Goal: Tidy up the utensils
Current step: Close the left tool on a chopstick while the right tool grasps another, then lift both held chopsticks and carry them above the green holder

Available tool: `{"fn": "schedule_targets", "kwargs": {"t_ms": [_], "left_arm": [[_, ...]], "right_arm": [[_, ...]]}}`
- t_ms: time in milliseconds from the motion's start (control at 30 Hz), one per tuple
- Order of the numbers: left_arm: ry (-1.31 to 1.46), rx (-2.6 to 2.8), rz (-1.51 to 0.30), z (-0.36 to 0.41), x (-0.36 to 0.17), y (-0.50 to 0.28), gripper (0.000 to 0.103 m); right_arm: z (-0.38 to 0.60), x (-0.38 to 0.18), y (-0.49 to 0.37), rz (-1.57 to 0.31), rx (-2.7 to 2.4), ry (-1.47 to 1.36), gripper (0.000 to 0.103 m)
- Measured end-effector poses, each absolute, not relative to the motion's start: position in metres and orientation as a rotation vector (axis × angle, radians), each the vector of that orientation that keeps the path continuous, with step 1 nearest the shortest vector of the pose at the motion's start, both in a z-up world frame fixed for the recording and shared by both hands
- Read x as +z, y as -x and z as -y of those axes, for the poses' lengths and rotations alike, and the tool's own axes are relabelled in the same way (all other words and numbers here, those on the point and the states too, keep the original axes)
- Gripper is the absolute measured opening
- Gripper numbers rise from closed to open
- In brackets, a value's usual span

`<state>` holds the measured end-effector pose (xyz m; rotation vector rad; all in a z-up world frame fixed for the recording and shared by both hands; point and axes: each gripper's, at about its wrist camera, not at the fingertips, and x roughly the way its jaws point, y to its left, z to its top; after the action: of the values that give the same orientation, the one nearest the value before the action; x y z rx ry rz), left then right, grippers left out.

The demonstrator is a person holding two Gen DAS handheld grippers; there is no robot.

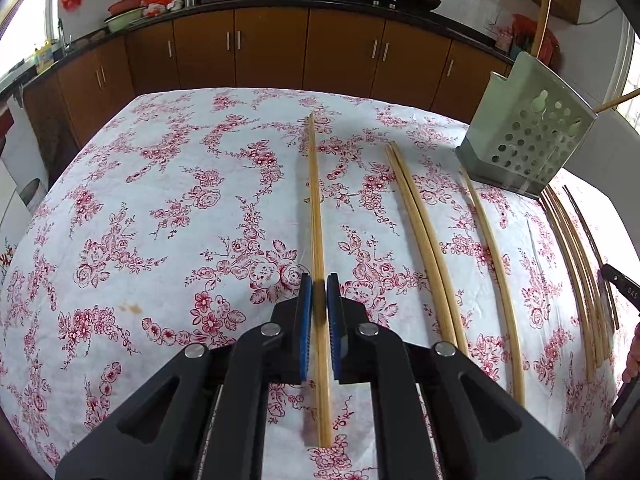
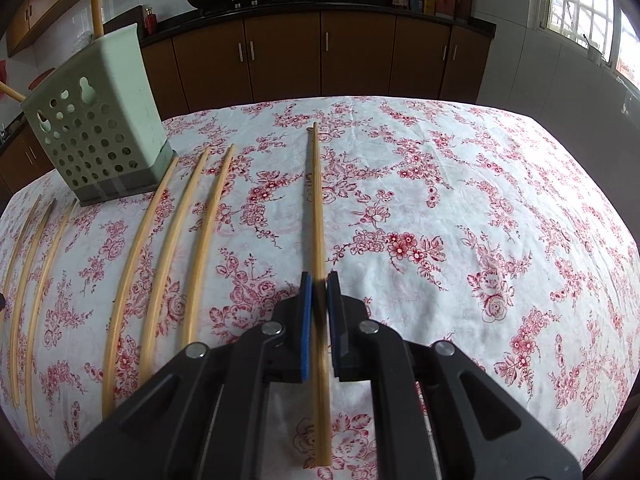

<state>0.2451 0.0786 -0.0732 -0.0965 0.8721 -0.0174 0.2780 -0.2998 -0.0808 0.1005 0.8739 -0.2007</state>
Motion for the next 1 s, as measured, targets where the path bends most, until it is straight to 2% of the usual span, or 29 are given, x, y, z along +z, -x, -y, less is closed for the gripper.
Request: {"fn": "schedule_targets", "kwargs": {"t_ms": [767, 1000], "left_arm": [[0.025, -0.02, -0.894, -0.069, -0.071, -0.219, 0.008], [0.091, -0.016, -0.761, -0.085, -0.021, -0.21, 0.008]], "right_arm": [[0.293, -0.074, -0.235, -0.859, -0.185, -0.082, 0.008], [0.304, -0.025, -0.218, -0.732, -0.188, -0.103, 0.008]]}}
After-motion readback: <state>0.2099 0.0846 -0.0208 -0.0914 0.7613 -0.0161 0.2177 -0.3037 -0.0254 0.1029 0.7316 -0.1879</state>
